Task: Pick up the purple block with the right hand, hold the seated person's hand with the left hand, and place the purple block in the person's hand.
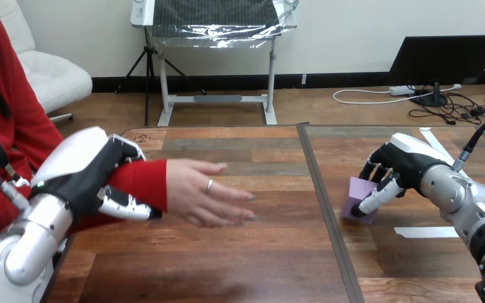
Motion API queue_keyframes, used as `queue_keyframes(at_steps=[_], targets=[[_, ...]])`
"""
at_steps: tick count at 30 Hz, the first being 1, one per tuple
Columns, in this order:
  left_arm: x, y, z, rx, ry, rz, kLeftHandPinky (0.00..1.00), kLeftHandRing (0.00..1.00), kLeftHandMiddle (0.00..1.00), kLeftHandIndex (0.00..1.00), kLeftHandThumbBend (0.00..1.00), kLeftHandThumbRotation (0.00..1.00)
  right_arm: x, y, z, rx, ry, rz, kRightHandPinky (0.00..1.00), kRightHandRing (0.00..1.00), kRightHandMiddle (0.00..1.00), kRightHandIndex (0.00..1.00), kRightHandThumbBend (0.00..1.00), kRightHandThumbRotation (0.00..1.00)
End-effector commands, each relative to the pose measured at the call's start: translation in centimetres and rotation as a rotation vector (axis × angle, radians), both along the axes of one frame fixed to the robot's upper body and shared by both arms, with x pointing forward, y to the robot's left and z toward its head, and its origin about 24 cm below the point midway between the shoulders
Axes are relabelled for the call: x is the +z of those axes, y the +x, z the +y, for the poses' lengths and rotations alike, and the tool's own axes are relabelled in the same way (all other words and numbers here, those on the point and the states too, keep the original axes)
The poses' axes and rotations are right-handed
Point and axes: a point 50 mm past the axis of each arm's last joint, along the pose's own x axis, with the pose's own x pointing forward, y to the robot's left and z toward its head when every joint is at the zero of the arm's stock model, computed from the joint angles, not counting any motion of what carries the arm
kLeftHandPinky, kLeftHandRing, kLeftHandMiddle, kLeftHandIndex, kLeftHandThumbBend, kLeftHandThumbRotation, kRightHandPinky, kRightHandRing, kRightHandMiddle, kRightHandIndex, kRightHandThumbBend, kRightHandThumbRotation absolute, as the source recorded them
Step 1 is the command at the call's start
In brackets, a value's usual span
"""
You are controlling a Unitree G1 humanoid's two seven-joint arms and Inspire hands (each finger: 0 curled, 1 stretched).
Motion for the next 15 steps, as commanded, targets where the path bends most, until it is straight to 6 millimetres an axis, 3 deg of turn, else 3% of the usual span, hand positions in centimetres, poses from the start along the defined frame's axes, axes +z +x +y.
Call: queue_keyframes(at_steps=[1, 15], targets=[[4.54, 1.88, -0.63, -0.023, -0.006, -0.179, 0.24, 0.31, 0.41, 0.42, 0.76, 0.00, 4.33, 2.44, 2.49, 0.072, 0.067, -0.181, 0.45, 0.48, 0.52, 0.50, 0.78, 0.00], [4.79, 2.82, -1.53, -0.035, -0.063, -0.188, 0.24, 0.31, 0.41, 0.41, 0.77, 0.00, 4.92, 2.63, 3.21, 0.111, 0.099, -0.227, 0.42, 0.45, 0.49, 0.48, 0.80, 0.00]])
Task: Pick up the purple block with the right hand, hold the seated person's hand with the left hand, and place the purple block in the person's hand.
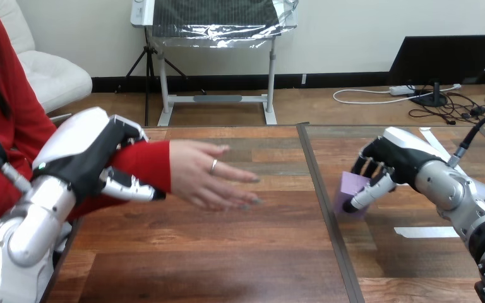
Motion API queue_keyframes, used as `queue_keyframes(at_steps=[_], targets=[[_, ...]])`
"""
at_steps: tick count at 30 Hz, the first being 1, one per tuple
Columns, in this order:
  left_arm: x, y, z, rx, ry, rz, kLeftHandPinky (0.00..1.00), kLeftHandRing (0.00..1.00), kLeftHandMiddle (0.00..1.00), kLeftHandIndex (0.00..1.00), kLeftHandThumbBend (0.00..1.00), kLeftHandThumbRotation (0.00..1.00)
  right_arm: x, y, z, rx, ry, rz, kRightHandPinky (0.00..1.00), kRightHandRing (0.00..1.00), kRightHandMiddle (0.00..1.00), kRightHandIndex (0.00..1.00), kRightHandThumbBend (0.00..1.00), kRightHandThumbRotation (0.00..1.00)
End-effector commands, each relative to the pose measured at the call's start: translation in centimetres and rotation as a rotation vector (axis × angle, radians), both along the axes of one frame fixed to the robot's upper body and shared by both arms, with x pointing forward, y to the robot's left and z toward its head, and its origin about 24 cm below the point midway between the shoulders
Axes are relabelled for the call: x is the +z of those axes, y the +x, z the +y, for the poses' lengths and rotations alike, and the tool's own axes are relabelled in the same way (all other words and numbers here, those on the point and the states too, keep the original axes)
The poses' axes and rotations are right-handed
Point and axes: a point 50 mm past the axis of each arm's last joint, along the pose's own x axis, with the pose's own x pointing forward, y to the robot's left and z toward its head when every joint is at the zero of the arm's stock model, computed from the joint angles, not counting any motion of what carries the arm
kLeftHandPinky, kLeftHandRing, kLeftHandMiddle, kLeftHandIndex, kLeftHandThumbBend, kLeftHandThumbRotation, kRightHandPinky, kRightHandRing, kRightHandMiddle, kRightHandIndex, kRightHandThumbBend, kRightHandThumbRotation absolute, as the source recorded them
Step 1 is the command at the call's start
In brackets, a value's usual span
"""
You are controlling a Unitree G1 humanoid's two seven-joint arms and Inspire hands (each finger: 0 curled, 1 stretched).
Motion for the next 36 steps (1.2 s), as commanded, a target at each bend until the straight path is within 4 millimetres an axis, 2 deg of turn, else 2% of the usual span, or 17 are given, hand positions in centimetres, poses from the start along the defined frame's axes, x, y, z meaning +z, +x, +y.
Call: queue_keyframes(at_steps=[1, 22, 36], targets=[[3.4, 1.7, -1.2, -0.034, -0.038, -0.141, 0.24, 0.31, 0.40, 0.41, 0.77, 0.00, 4.5, 2.3, 2.5, 0.073, 0.062, -0.190, 0.42, 0.45, 0.49, 0.48, 0.80, 0.00], [2.7, 3.2, -2.8, -0.071, -0.070, -0.167, 0.26, 0.33, 0.42, 0.43, 0.75, 0.00, 5.7, 2.7, 4.1, 0.149, 0.108, -0.271, 0.40, 0.43, 0.47, 0.46, 0.83, 0.00], [1.8, 3.8, -3.7, -0.086, -0.109, -0.159, 0.28, 0.35, 0.44, 0.44, 0.74, 0.00, 6.9, 2.8, 5.2, 0.208, 0.156, -0.314, 0.38, 0.42, 0.47, 0.46, 0.81, 0.00]])
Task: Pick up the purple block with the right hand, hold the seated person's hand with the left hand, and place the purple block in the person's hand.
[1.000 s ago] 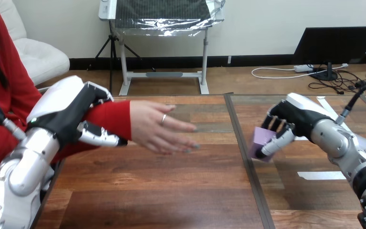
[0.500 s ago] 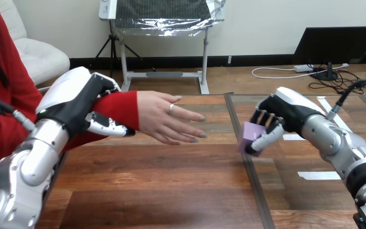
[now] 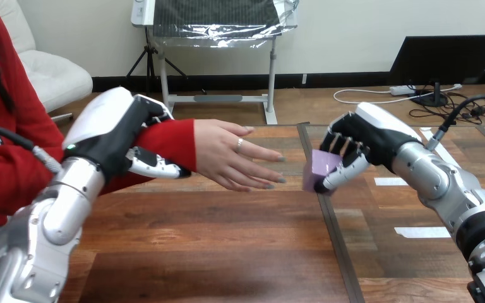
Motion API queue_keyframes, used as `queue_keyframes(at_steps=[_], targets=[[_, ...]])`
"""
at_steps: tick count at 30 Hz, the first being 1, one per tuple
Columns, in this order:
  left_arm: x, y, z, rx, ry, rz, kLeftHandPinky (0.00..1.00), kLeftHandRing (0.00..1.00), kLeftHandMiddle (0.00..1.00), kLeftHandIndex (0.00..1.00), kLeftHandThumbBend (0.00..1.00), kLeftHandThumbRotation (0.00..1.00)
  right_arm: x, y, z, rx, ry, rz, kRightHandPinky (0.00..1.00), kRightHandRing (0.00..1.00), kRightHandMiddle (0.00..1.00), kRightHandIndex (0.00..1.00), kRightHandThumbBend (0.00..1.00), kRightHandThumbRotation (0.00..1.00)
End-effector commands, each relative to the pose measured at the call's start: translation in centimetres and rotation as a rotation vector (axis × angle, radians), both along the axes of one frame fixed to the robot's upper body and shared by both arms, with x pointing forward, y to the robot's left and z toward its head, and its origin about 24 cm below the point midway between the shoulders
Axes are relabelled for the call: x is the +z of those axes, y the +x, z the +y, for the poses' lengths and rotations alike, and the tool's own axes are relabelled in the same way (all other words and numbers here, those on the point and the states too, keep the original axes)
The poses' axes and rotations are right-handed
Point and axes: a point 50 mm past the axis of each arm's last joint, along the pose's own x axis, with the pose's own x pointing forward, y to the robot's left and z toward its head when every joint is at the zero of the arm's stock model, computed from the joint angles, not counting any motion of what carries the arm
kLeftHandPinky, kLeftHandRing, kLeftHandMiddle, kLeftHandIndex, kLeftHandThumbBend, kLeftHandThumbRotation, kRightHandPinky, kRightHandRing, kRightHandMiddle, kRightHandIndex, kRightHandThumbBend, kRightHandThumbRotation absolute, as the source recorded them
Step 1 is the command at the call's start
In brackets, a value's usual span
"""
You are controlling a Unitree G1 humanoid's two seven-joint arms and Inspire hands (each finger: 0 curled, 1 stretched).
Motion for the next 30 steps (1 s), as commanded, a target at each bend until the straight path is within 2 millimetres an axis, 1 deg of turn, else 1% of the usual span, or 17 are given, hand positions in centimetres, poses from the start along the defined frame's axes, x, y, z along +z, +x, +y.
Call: queue_keyframes(at_steps=[1, 10, 15, 30], targets=[[2.0, 1.2, -1.3, -0.033, -0.039, -0.093, 0.29, 0.35, 0.45, 0.44, 0.75, 0.00, 4.9, 1.8, 2.1, 0.065, 0.066, -0.170, 0.38, 0.42, 0.47, 0.46, 0.81, 0.00], [1.6, 1.4, -1.6, -0.038, -0.044, -0.088, 0.30, 0.37, 0.46, 0.46, 0.75, 0.00, 5.4, 1.8, 2.7, 0.103, 0.084, -0.196, 0.39, 0.42, 0.46, 0.46, 0.79, 0.00], [1.2, 1.4, -1.9, -0.046, -0.056, -0.076, 0.31, 0.38, 0.46, 0.46, 0.75, 0.00, 5.9, 1.7, 3.4, 0.136, 0.106, -0.218, 0.39, 0.42, 0.46, 0.46, 0.78, 0.00], [0.3, 1.4, -2.3, -0.060, -0.077, -0.057, 0.33, 0.39, 0.48, 0.47, 0.74, 0.00, 7.0, 1.5, 4.7, 0.202, 0.138, -0.262, 0.36, 0.39, 0.44, 0.45, 0.76, 0.00]])
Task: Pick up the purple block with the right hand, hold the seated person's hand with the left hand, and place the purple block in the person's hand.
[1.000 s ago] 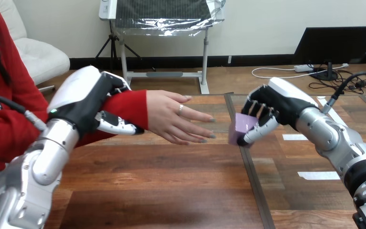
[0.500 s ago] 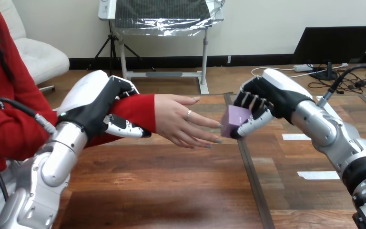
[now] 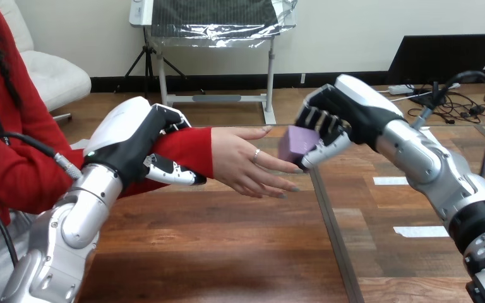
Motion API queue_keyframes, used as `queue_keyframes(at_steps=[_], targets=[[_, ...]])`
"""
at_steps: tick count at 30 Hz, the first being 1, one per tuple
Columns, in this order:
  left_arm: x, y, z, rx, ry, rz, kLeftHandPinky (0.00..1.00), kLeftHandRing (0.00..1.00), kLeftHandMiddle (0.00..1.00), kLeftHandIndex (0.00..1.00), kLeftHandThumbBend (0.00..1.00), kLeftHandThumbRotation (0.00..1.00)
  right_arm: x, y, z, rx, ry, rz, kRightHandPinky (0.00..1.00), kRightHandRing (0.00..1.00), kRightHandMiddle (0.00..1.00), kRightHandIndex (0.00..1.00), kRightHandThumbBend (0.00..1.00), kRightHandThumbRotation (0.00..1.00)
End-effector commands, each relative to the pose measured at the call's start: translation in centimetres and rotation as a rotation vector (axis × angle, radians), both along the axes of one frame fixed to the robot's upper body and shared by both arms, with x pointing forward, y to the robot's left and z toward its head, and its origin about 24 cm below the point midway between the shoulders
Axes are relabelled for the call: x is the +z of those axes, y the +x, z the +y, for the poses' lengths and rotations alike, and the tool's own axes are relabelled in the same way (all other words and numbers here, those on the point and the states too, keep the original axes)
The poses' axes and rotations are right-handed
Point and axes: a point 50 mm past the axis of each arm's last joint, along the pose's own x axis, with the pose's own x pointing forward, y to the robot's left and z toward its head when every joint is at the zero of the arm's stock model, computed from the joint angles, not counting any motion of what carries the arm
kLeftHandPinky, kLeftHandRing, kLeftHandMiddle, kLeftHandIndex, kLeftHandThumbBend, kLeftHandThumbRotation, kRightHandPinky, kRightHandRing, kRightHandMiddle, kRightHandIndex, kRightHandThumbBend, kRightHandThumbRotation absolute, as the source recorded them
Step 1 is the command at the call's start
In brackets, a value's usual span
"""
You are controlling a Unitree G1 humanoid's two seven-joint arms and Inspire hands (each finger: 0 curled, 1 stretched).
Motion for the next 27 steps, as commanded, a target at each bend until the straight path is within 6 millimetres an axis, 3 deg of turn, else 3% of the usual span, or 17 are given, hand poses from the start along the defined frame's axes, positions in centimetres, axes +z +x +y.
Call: queue_keyframes(at_steps=[1, 27], targets=[[1.7, 1.1, -1.0, -0.025, -0.042, -0.076, 0.33, 0.40, 0.48, 0.47, 0.74, 0.00, 3.9, 0.8, 2.0, 0.068, 0.076, -0.137, 0.36, 0.40, 0.44, 0.45, 0.76, 0.00], [0.6, 1.1, -1.5, -0.038, -0.046, -0.069, 0.37, 0.45, 0.54, 0.52, 0.75, 0.00, 4.4, -0.1, 4.5, 0.179, 0.122, -0.171, 0.35, 0.38, 0.44, 0.44, 0.76, 0.00]])
